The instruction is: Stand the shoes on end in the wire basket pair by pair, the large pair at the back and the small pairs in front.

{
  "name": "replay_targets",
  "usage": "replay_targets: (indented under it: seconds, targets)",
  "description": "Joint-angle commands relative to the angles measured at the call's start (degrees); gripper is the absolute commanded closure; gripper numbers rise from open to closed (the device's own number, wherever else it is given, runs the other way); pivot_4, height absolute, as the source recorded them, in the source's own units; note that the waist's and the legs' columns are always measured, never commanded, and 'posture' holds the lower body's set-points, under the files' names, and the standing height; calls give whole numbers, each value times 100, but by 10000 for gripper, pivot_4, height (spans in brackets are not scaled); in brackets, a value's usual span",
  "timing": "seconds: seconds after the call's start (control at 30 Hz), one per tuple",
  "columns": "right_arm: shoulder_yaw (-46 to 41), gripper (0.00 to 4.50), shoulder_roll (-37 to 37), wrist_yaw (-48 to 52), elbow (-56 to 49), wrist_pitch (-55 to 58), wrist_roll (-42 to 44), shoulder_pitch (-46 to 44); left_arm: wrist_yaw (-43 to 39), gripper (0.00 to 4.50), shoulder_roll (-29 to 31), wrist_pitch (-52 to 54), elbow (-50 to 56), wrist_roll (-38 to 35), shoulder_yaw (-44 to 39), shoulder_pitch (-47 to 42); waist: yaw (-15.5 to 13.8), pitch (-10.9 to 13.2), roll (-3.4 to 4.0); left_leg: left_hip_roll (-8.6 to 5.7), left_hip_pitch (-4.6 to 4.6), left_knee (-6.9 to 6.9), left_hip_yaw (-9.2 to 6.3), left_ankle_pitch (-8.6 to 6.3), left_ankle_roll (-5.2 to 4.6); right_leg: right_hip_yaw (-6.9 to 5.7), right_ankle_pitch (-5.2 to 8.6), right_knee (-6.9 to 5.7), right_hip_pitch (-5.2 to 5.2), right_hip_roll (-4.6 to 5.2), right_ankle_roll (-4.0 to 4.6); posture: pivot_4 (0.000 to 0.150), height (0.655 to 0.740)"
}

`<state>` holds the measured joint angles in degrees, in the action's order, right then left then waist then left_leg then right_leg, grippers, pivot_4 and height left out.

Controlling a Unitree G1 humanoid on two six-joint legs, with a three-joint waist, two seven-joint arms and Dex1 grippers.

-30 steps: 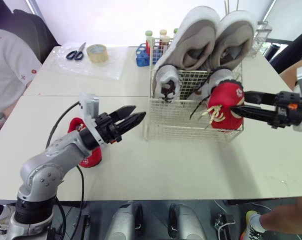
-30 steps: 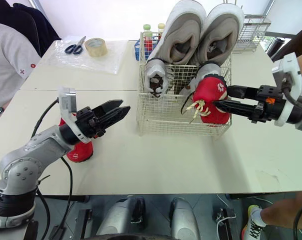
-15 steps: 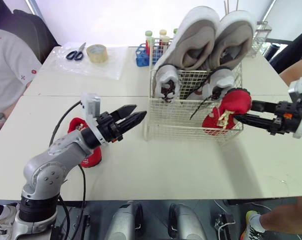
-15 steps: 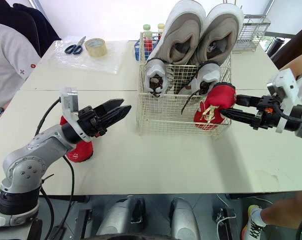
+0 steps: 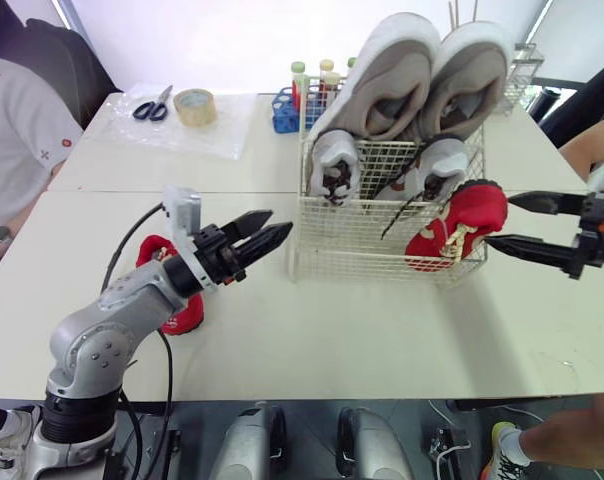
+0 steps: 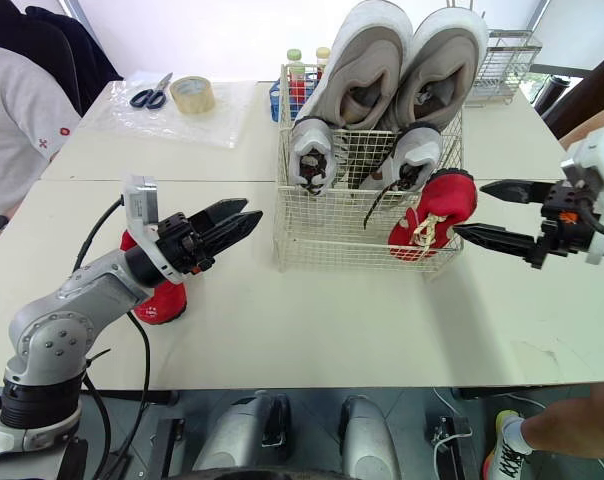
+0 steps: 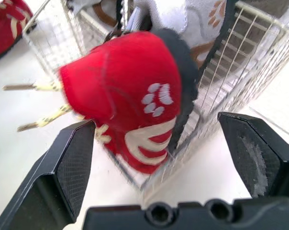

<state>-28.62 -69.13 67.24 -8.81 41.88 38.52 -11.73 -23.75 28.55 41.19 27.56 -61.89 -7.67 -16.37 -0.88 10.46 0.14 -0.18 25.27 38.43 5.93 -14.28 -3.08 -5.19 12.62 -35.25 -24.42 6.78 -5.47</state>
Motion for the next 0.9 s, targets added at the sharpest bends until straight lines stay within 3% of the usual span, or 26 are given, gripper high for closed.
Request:
replay_targets:
  seconds: [0.03, 0.23, 0.33, 0.4, 0.47, 0.53, 0.63, 0.73, 0.9]
  targets:
    - [-703, 906, -328, 227, -89, 195, 184, -82, -106, 16859, 167, 43, 56, -263, -392, 4, 7, 0, 1, 1, 0, 1, 0, 0, 0, 0, 0, 0, 0, 0, 0, 1500, 7371]
    - [-1086, 906, -247, 44, 17, 619, 915, -816, -68, 16859, 464, 84, -278, -550, -990, -132, 18, -2, 3, 6, -2, 4, -3, -1, 1, 3, 5, -4, 0, 3, 10, 1500, 7371]
    - [-712, 906, 264, -1050, 225, 1098, 2377, -2856, 490, 16859, 680, 145, -715, -885, -1566, -519, 60, 2, 7, 8, 0, 12, -4, -2, 2, 8, 10, -6, -2, 5, 19, 1500, 7371]
    - [-100, 906, 866, -1571, 140, 1160, 2653, -4022, 839, 16859, 933, 214, -1000, -1138, -1938, -842, 79, 3, 7, 13, 4, 23, -7, -3, 3, 14, 8, -14, -9, 3, 23, 1500, 7371]
    - [517, 0, 1624, -1943, -60, 1038, 2595, -4667, 1197, 7961, 1221, 252, -1203, -1132, -2227, -1108, 136, -7, -15, 21, 4, 22, -12, -5, 6, 12, 9, -17, -11, -1, 26, 1500, 7371]
    - [1084, 0, 2281, -2164, -398, 887, 2421, -4828, 1538, 545, 1566, 427, -1348, -1053, -2422, -1173, 166, -11, -21, 21, 4, 18, -12, -2, 10, 9, 8, -17, -9, 1, 23, 1500, 7371]
    - [1875, 0, 2704, -1704, -830, 685, 2106, -4680, 1967, 545, 2185, 1039, -1452, -961, -2614, -861, 157, -9, -17, 12, 11, 19, 1, -3, 5, 12, -4, -23, -16, 6, 1, 1500, 7371]
    - [2465, 0, 2562, -730, -1088, 820, 2135, -4465, 1996, 545, 2667, 1244, -1124, -229, -2951, 140, 130, -7, -17, 1, 21, 19, 1, -9, -7, 2, -3, -23, -20, 2, -3, 1500, 7371]
    - [3305, 0, 2250, 741, -1408, 399, 1587, -4085, 1583, 545, 2702, 1987, -706, -255, -3898, 1964, 174, -9, -26, -6, 16, 20, 11, -33, -7, 2, -1, 7, -11, 7, -2, 1500, 7371]
